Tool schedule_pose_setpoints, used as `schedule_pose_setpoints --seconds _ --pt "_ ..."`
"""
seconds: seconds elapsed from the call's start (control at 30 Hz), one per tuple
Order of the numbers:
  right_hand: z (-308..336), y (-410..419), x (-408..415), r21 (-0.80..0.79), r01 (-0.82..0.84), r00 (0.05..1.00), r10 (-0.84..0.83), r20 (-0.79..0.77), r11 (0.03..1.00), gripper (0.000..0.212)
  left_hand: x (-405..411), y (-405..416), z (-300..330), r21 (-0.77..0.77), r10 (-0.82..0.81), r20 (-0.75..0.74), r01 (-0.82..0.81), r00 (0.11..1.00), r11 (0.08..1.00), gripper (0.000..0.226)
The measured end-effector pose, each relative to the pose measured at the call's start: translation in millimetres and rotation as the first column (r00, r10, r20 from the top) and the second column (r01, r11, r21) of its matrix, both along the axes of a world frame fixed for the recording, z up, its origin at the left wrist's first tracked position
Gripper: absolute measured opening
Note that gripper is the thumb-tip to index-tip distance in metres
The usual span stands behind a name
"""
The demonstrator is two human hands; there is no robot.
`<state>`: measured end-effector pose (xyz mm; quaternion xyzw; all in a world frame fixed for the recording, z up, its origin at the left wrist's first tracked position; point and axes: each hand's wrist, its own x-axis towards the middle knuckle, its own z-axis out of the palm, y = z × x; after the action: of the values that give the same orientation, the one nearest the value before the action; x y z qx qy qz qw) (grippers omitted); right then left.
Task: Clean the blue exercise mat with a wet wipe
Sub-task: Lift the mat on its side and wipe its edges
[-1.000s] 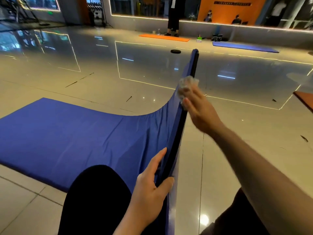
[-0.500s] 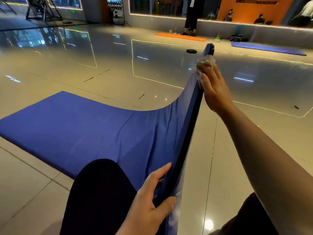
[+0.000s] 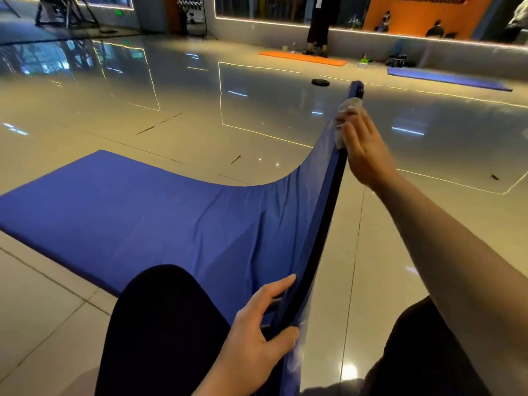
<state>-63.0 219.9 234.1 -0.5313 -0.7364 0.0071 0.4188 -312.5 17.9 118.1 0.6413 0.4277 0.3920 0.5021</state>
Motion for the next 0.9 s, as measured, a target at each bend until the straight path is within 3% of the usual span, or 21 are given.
schedule_pose_setpoints --seconds 0.07,0.2,0.27,0.37,0.7,0.77,0.9 --pt "20 20 13 -0.007 0.061 0.995 -0.060 0.078 0.998 0.048 -3 -5 0 -0.013 0.005 0.007 -0.005 1.000 1.000 0.067" --pt "16 23 11 -0.039 0.145 0.987 -0.141 0.083 0.989 0.051 -3 2 3 0.000 -0.009 -0.016 0.009 1.000 1.000 0.067" --pt "-5 5 -2 -0.031 0.132 0.977 -0.125 0.170 0.991 0.060 3 4 2 -0.016 0.006 0.000 -0.006 1.000 1.000 0.066" --pt "-27 -26 -3 -0.100 0.093 0.986 -0.077 0.149 0.991 0.068 12 5 1 -0.030 -0.008 0.017 0.008 1.000 1.000 0.068" --pt "36 23 59 -0.079 0.287 0.895 -0.238 0.377 0.955 0.090 11 3 7 -0.016 -0.041 0.001 0.041 0.999 0.999 0.067" --pt "35 20 54 -0.084 0.275 0.922 -0.238 0.304 0.958 0.091 10 3 6 -0.022 -0.036 -0.008 0.036 0.999 0.999 0.068" --pt "-5 -18 30 -0.080 0.198 0.972 -0.185 0.143 0.977 0.070 15 4 9 -0.022 -0.051 -0.024 0.051 0.998 0.998 0.066"
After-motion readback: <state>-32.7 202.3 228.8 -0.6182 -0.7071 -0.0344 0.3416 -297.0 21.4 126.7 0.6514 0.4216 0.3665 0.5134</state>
